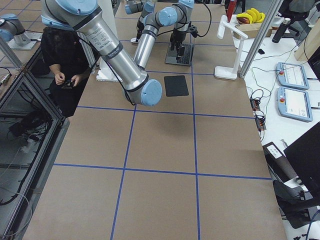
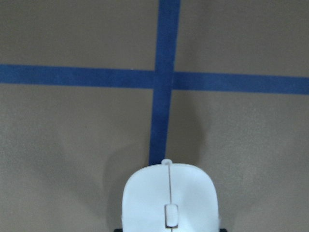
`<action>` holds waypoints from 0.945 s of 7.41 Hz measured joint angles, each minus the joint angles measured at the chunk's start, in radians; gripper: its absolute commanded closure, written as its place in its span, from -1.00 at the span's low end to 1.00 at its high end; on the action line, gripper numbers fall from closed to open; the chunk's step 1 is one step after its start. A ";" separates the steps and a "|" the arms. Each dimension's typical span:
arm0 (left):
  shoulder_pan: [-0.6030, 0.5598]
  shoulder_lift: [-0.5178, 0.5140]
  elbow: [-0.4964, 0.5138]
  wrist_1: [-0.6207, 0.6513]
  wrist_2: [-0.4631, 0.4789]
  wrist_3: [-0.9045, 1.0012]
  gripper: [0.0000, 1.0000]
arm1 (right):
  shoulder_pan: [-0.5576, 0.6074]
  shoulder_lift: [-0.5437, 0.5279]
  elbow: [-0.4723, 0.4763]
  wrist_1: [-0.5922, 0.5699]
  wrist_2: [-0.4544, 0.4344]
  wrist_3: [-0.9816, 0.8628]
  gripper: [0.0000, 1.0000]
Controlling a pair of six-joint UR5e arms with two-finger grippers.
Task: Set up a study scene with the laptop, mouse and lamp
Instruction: 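Lift the mouse and carry it past the laptop with the left gripper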
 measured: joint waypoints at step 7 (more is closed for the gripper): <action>-0.307 -0.189 -0.023 0.005 -0.096 0.084 -0.37 | 0.069 -0.053 0.031 0.000 -0.001 -0.001 -1.00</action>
